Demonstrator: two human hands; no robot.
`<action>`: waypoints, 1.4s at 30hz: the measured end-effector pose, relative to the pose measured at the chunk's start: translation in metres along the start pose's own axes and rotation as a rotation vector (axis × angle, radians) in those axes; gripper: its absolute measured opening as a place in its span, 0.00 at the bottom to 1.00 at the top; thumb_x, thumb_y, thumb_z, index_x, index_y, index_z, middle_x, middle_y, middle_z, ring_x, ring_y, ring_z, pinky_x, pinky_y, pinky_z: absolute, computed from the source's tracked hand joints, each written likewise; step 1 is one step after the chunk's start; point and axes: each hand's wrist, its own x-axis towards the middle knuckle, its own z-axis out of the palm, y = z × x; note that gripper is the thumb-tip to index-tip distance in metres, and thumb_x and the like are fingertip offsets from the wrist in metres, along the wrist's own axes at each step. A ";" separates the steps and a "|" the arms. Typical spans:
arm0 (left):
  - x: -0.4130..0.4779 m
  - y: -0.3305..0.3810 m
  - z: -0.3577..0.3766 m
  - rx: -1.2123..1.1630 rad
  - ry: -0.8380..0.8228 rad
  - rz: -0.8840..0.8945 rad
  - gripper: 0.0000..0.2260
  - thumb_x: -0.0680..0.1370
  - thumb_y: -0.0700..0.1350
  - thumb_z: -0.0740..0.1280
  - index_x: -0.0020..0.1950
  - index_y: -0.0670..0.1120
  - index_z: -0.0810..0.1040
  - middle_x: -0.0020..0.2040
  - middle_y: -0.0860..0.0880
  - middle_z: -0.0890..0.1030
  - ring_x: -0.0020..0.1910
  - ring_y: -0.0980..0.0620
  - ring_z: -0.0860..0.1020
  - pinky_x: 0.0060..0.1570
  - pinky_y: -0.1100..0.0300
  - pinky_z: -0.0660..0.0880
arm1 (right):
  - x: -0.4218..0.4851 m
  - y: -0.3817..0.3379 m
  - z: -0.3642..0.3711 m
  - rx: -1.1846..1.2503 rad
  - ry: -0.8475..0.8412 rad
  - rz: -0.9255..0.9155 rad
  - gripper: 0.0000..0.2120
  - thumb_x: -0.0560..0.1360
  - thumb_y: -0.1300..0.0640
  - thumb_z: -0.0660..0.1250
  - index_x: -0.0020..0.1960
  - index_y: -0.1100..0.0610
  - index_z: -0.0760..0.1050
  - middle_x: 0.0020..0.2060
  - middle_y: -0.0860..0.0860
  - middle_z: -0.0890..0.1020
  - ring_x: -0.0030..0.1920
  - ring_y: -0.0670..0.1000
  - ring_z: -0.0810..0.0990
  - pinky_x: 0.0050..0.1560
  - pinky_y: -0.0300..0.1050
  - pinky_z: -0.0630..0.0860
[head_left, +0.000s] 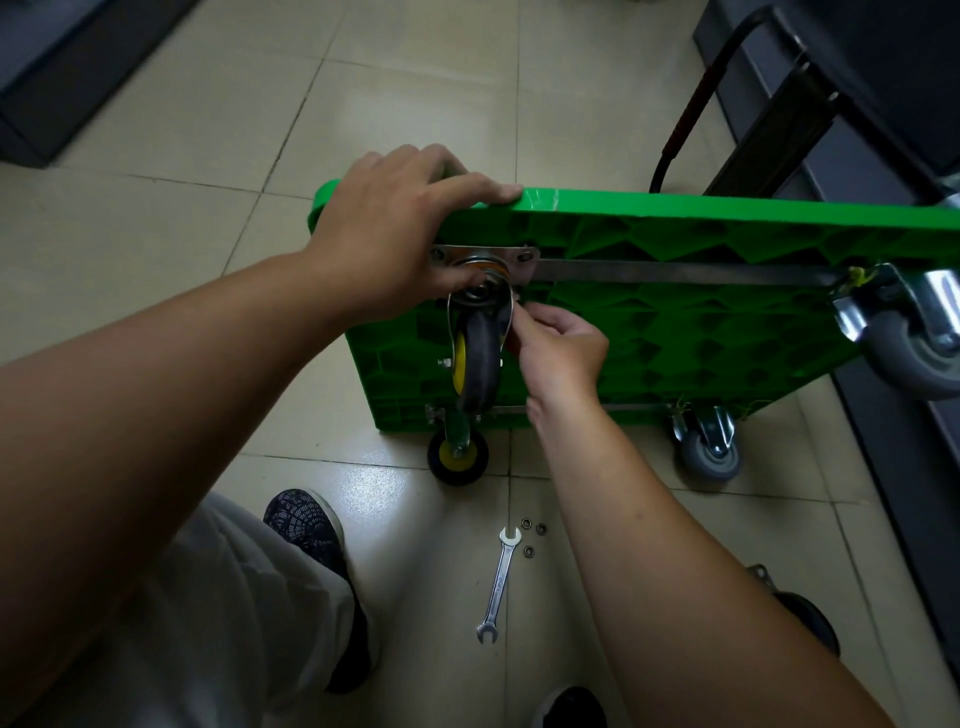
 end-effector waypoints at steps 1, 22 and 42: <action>0.000 0.000 0.000 0.002 0.001 0.003 0.31 0.72 0.61 0.66 0.75 0.61 0.69 0.63 0.46 0.76 0.58 0.43 0.74 0.55 0.48 0.67 | -0.001 0.001 -0.001 0.025 -0.011 -0.009 0.10 0.71 0.60 0.79 0.49 0.62 0.82 0.42 0.53 0.87 0.43 0.49 0.87 0.47 0.39 0.82; 0.001 -0.002 0.003 -0.016 0.022 0.014 0.30 0.73 0.60 0.70 0.75 0.61 0.70 0.63 0.46 0.77 0.58 0.43 0.74 0.55 0.48 0.66 | 0.012 -0.003 0.002 0.056 -0.222 0.258 0.18 0.73 0.51 0.77 0.58 0.60 0.81 0.46 0.55 0.88 0.51 0.55 0.87 0.61 0.53 0.81; 0.000 -0.003 0.002 -0.007 0.011 0.025 0.30 0.73 0.62 0.67 0.75 0.60 0.70 0.62 0.45 0.77 0.57 0.43 0.74 0.53 0.50 0.65 | 0.004 -0.008 -0.002 -0.037 -0.042 0.027 0.10 0.72 0.56 0.79 0.48 0.60 0.81 0.42 0.53 0.87 0.45 0.51 0.87 0.52 0.46 0.83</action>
